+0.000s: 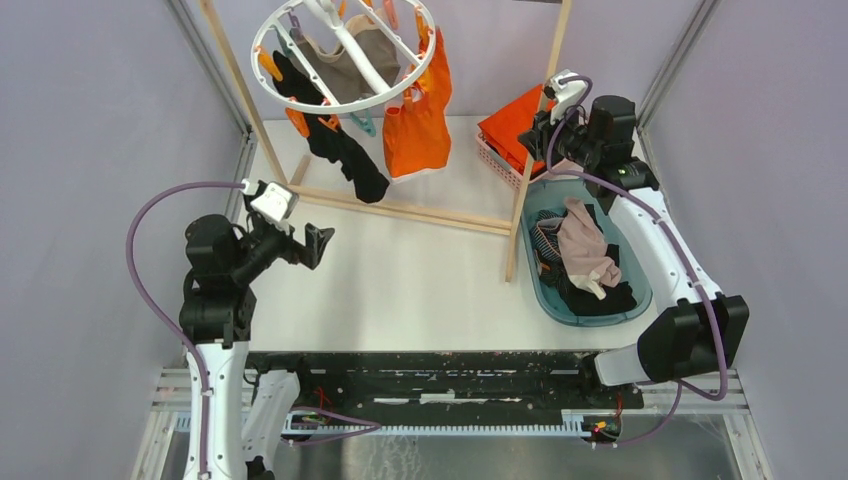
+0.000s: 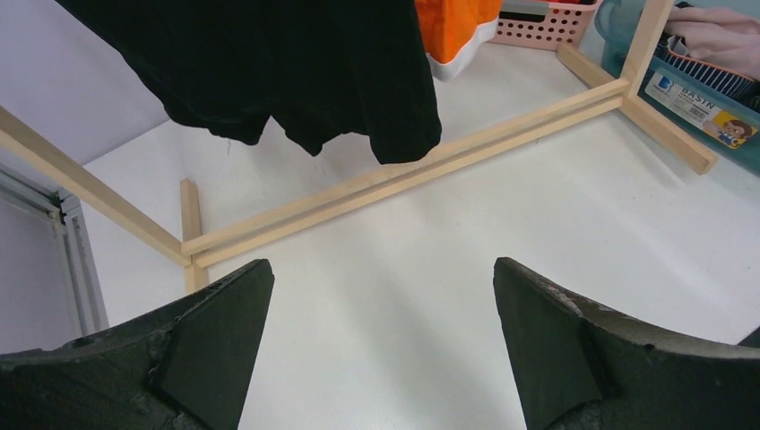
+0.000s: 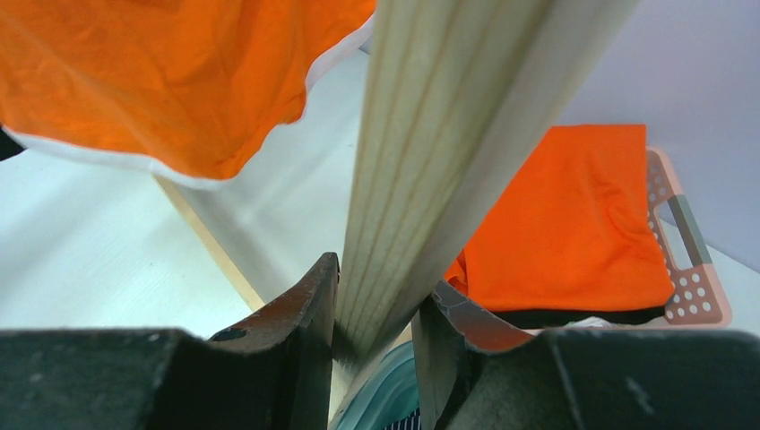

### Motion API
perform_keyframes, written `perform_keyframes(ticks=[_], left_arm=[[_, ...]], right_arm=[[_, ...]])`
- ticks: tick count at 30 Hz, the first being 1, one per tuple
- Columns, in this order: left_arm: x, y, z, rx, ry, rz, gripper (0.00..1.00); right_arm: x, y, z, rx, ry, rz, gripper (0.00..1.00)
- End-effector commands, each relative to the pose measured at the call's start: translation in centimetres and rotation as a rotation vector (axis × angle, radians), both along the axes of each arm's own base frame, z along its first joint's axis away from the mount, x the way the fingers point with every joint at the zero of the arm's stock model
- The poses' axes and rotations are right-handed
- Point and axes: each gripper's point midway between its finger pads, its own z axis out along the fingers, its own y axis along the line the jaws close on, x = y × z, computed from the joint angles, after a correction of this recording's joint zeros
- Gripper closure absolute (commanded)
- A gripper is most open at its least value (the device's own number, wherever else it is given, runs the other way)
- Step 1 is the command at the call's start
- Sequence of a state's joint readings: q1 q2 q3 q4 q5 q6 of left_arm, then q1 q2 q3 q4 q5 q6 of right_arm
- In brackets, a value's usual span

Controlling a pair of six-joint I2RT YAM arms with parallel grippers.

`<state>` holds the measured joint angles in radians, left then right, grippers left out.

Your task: Remove the underwear clipped to the hanger

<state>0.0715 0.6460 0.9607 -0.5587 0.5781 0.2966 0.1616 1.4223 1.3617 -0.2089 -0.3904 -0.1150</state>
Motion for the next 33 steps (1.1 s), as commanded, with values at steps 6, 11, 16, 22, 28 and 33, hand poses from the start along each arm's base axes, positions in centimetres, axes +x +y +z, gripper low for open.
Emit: perform_keyframes(ticks=[6, 11, 16, 22, 28, 33], left_arm=[[0.6, 0.7, 2.7, -0.111, -0.05, 0.097, 0.0], [0.3, 0.3, 2.8, -0.189, -0.047, 0.099, 0.0], [2.5, 1.5, 2.7, -0.259, -0.076, 0.191, 0.0], [5.4, 1.2, 5.1, -0.306, -0.172, 0.152, 0.16], [7.7, -0.8, 4.4, -0.367, -0.22, 0.02, 0.33], [9.0, -1.5, 3.5, -0.374, -0.215, -0.004, 0.28]], right_arm=[[-1.5, 1.0, -1.6, -0.149, 0.039, 0.22, 0.87], [-1.2, 0.8, -2.2, -0.176, 0.056, 0.234, 0.85], [-1.2, 0.7, -3.3, -0.146, 0.111, 0.183, 0.58], [-2.0, 0.2, -4.0, -0.215, 0.145, 0.08, 0.11], [-3.4, -2.0, -2.7, -0.228, 0.144, -0.047, 0.0], [-5.5, -2.3, -1.9, -0.198, 0.182, -0.063, 0.0]])
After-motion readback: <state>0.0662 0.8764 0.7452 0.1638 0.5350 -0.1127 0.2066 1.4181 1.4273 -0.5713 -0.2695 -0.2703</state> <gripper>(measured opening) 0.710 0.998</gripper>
